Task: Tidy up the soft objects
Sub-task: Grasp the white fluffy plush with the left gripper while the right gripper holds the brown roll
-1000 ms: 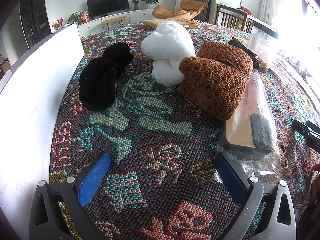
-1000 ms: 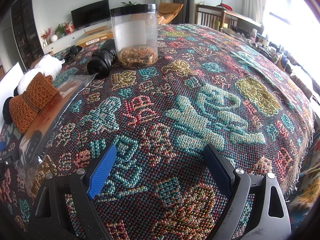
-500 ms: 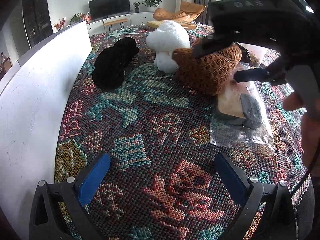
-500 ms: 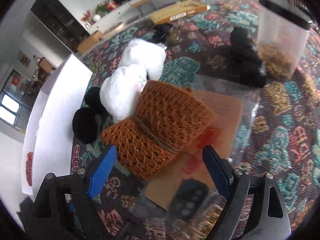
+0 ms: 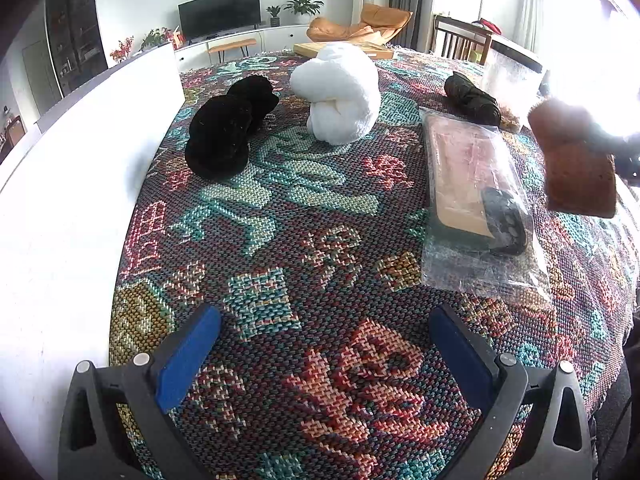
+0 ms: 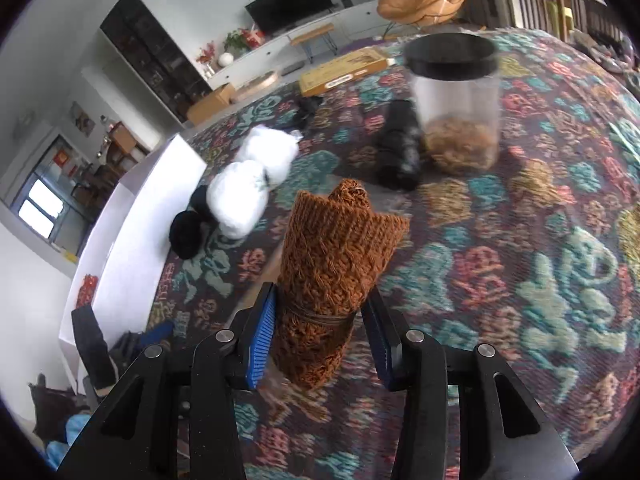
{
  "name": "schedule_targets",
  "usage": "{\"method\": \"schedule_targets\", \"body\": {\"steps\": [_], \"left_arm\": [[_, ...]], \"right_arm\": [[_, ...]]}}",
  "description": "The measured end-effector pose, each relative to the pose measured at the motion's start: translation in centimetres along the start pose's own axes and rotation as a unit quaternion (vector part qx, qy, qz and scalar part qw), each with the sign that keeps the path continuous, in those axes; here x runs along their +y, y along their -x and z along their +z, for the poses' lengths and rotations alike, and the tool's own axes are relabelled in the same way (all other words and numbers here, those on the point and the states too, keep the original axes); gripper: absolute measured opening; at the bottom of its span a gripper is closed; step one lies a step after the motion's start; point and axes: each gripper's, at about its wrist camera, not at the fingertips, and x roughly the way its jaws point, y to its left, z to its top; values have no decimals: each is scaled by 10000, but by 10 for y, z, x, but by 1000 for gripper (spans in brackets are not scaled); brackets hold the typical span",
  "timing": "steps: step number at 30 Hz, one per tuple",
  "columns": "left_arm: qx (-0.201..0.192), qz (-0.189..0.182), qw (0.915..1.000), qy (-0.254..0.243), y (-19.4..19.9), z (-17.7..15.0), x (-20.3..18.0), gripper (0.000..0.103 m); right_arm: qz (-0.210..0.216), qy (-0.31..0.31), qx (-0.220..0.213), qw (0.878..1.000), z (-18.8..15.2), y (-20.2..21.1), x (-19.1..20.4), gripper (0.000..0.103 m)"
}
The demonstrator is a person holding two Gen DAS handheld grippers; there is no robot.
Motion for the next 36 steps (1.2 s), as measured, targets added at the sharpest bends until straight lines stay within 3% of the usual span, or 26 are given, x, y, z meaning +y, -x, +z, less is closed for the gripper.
{"method": "schedule_targets", "body": {"steps": [2,4,5,6,8,9,12,14,16,18,23,27,30,32,36], "left_arm": [[0,9,10000,4,-1,1,0,103],[0,10,10000,4,-1,1,0,103],[-1,6,10000,4,-1,1,0,103],[-3,3,10000,4,0,1,0,103],[-1,10,10000,5,-1,1,0,103],[-2,11,10000,4,-1,1,0,103],[-2,19,10000,5,0,0,-1,103],[-1,19,10000,2,0,0,-1,103],[-1,15,10000,0,0,0,-1,103],[3,5,10000,-4,0,0,-1,103],[231,-23,9997,13,-4,9,0,103],[264,-534,9977,310,1,49,-1,103],[-22,-616,9974,386,7,105,-3,103],[112,-643,9975,265,-7,145,-5,103],[603,-132,9981,-65,-62,197,-5,103]], "right_arm": [[-226,-364,-80,9990,3,9,-54,45],[-158,-790,-312,9963,7,21,-102,56],[-368,-869,-437,9946,9,29,-115,69],[-603,-881,-476,9932,12,37,-123,70],[-691,-936,-443,9922,16,47,-125,71],[-744,-988,-479,9912,19,55,-125,76],[-1006,-826,-467,9904,21,60,-99,83],[-1360,-505,-133,9893,21,44,-81,83],[-1936,-203,318,9804,19,20,-73,83],[-2238,-53,627,9726,12,3,-75,83],[-2169,144,606,9742,1,-1,-81,82],[-2107,254,587,9755,1,-1,-82,69],[-2203,168,346,9747,9,11,-86,66],[-2278,46,160,9736,18,18,-95,65],[-2055,-510,-199,9771,46,29,-117,63]]}}
